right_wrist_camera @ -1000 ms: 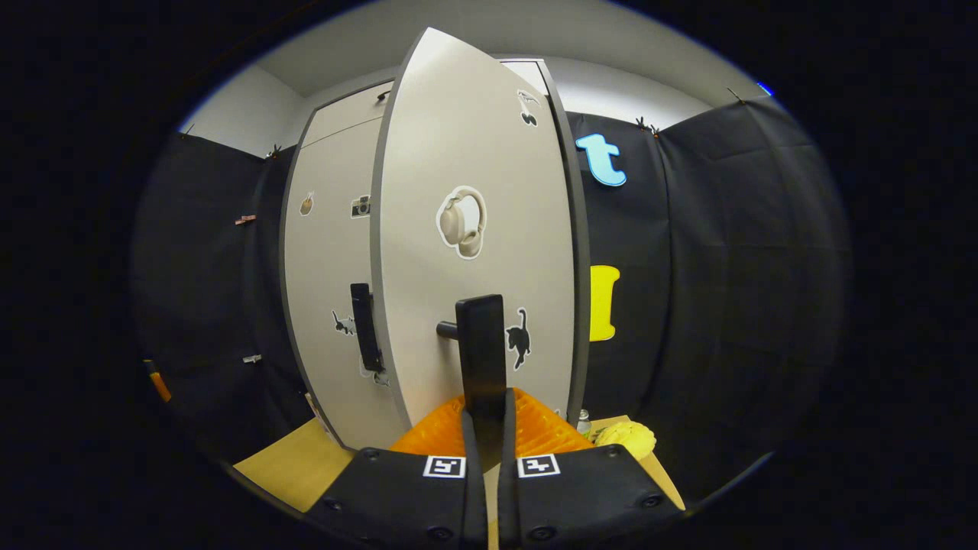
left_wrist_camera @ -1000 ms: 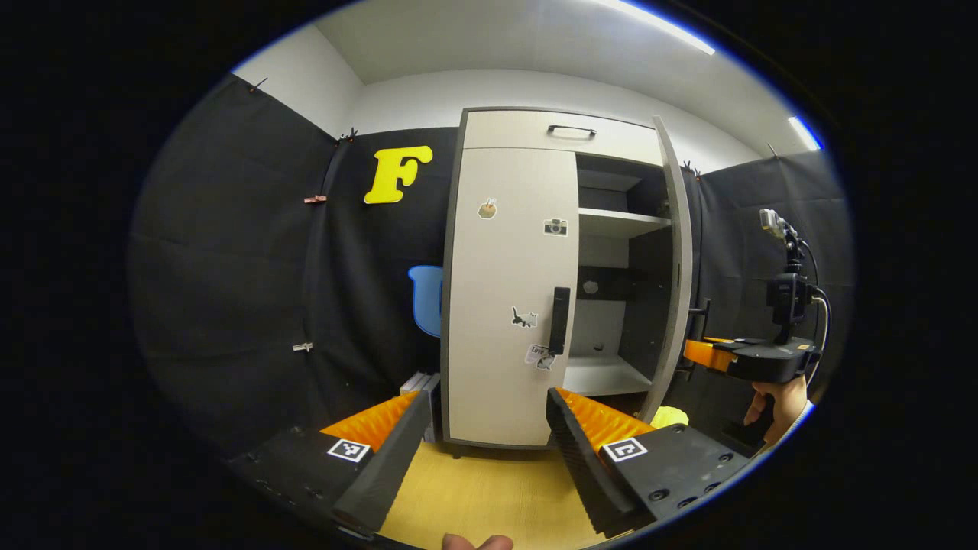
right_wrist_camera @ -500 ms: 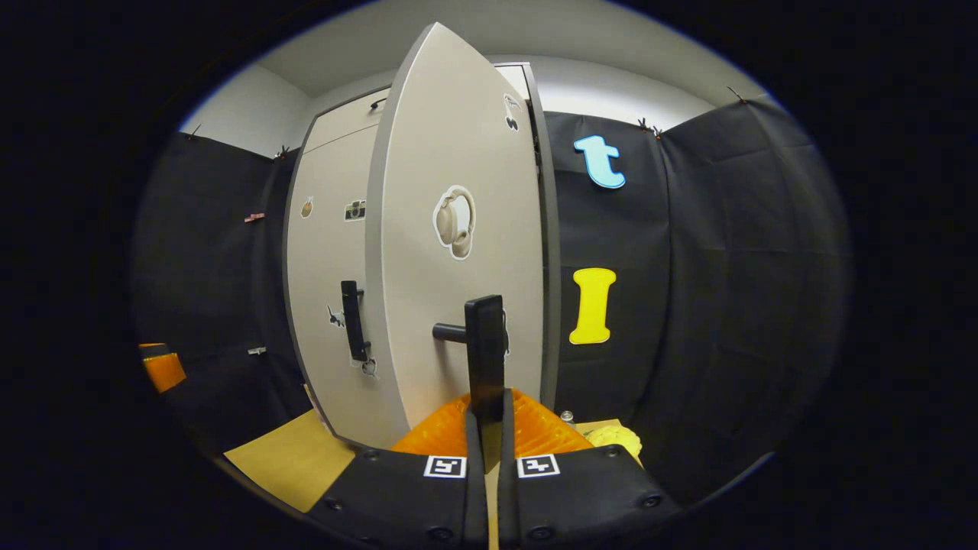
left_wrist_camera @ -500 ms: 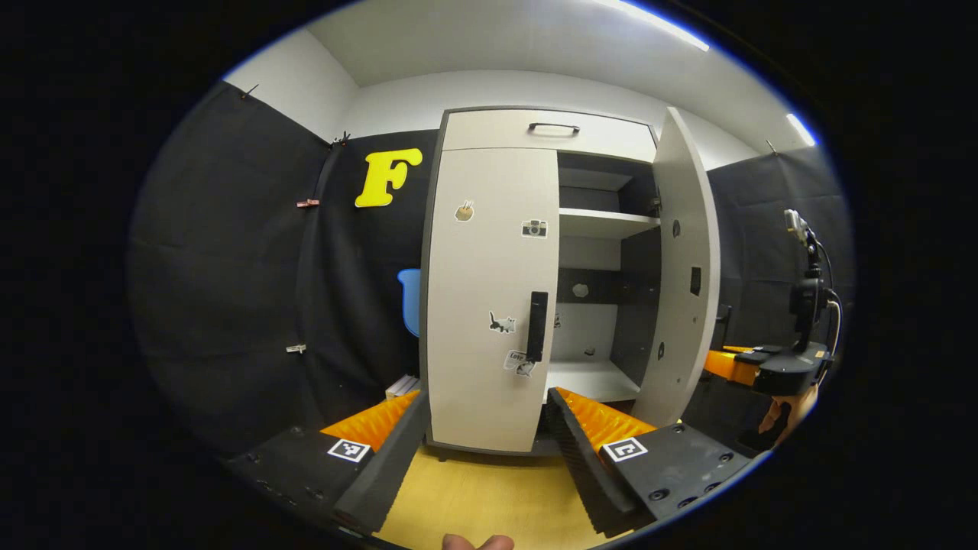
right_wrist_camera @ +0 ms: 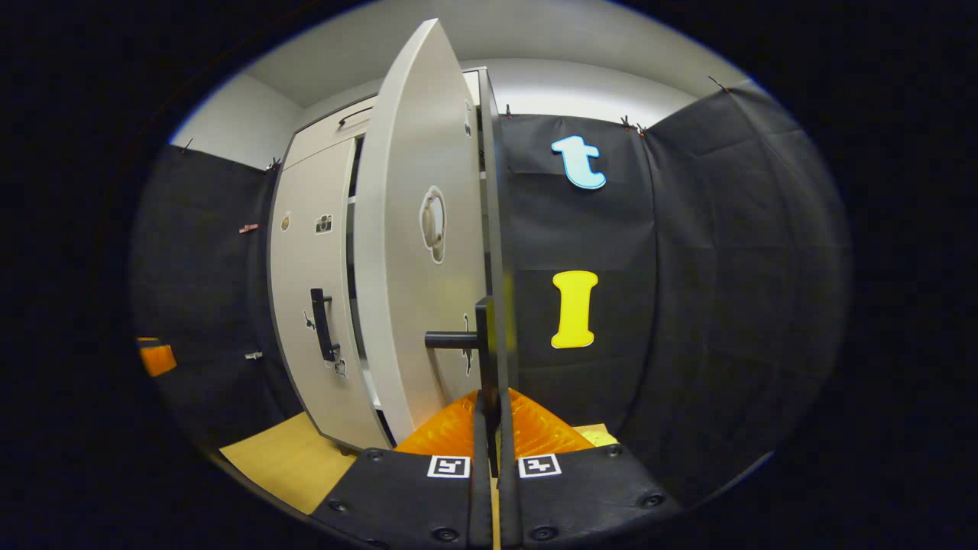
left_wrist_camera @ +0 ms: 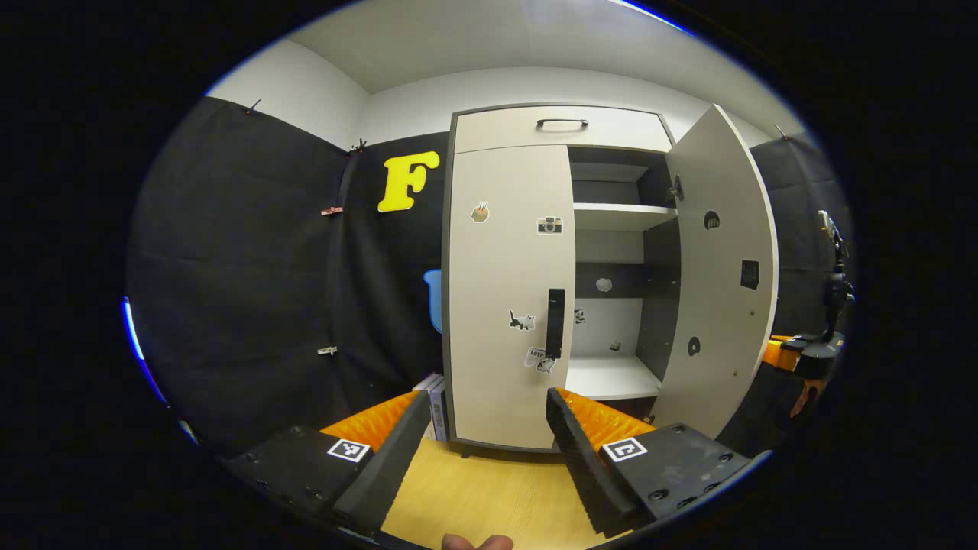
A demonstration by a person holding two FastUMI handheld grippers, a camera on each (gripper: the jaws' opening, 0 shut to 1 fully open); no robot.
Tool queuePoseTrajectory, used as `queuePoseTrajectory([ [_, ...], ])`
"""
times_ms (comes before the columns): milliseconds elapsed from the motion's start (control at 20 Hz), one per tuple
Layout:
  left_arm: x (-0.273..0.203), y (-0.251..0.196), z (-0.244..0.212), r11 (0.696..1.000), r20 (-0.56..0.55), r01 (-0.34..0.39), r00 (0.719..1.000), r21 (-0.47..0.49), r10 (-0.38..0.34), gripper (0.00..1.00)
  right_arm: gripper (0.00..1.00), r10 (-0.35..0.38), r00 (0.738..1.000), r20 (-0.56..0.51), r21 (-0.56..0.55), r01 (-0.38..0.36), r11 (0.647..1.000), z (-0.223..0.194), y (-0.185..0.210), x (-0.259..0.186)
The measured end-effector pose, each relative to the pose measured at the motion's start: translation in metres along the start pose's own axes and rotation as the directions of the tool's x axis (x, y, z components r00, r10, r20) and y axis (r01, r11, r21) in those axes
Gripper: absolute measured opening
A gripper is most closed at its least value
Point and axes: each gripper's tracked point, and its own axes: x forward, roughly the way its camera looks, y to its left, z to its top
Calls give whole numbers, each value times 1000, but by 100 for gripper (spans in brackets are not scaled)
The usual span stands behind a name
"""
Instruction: Open the right door of the double-door shoe cabinet with the right hand, and open the left door with the left hand.
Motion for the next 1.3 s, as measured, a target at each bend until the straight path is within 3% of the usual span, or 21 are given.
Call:
queuePoseTrajectory([
  [50,-1,0,0,1000,-1,-13,1000,6,13,95,4,7,1000,9,-4,-7,1000,3,3,0],
  [100,-2,-2,0,1000,-6,-25,1000,10,25,94,8,13,1000,14,-8,-13,1000,5,3,1],
  [350,-2,-18,5,998,-5,-48,999,33,48,95,10,61,997,-52,43,-59,997,-7,-2,-12],
  [700,21,-48,16,1000,0,-4,1000,26,4,92,13,109,993,-40,62,-107,992,5,-1,-40],
  [900,41,-52,22,999,12,20,1000,33,-20,95,48,97,995,-22,49,-96,994,20,5,-48],
  [1000,50,-52,21,999,11,28,1000,37,-28,95,76,94,995,-31,67,-92,994,21,12,-51],
  [1050,56,-52,22,999,12,37,999,38,-37,95,95,89,995,-33,76,-87,993,22,16,-53],
  [1300,100,-54,17,994,19,86,996,61,-88,92,96,51,998,31,63,-53,997,41,30,-66],
])
